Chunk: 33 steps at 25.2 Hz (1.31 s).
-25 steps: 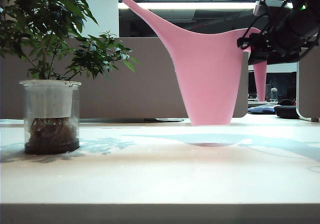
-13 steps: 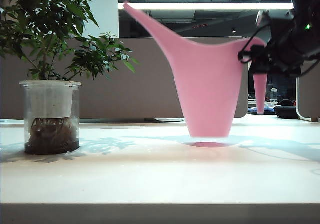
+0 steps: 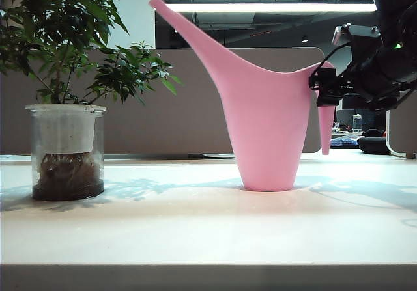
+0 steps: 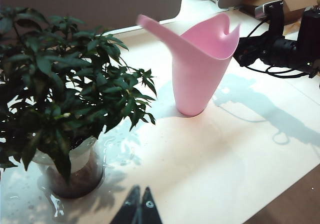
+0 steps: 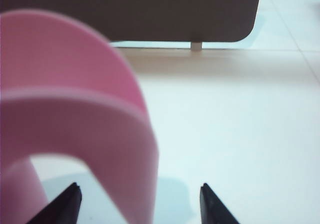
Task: Pick up the watering can from the table, water the potted plant, and put the can back.
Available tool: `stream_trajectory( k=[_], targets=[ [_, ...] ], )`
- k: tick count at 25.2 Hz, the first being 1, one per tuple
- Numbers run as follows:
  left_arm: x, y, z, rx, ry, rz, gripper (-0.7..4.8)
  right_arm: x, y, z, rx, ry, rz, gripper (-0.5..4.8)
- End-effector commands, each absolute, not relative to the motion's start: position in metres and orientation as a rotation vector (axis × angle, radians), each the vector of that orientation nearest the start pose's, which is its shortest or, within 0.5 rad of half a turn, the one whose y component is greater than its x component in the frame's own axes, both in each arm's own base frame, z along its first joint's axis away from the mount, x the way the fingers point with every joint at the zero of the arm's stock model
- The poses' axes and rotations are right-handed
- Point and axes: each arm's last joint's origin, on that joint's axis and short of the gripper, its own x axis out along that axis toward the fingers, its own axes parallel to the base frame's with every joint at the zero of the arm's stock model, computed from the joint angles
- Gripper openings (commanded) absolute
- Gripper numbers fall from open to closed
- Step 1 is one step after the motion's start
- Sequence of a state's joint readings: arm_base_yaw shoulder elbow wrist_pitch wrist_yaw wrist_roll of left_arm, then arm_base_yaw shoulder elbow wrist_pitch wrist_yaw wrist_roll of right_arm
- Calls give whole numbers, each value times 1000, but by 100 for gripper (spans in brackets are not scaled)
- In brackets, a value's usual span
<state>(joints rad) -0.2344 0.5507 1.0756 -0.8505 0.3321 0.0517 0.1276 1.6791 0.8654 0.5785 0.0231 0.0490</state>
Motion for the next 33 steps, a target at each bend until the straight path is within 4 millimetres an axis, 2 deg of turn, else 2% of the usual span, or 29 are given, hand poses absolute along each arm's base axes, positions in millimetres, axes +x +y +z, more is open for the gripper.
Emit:
stream_trajectory(
  k=[1, 8, 15, 17, 18, 21, 27, 31, 33],
  targets=[
    [62, -25, 389, 35, 292, -574, -5, 351, 44, 207, 31, 266, 97, 325],
    [62, -25, 389, 35, 293, -574, -5, 340, 43, 204, 12, 412, 92, 324],
    [63, -25, 392, 36, 263, -574, -4, 304, 39, 259, -12, 360, 101, 322],
    [64, -25, 392, 37, 264, -574, -4, 292, 38, 275, -10, 329, 104, 295],
    [66, -25, 392, 37, 257, -569, -4, 276, 37, 292, 4, 298, 115, 263],
    [69, -25, 396, 42, 213, -543, -5, 243, 36, 319, 27, 250, 233, 186],
    [82, -27, 395, 49, 117, -501, -5, 195, 32, 339, 38, 256, 316, 45],
    [88, -30, 381, 48, 138, -530, -4, 165, 28, 346, 38, 260, 312, 42],
    [91, -32, 364, 49, 144, -557, -3, 140, 24, 351, 34, 246, 304, 39]
  ],
)
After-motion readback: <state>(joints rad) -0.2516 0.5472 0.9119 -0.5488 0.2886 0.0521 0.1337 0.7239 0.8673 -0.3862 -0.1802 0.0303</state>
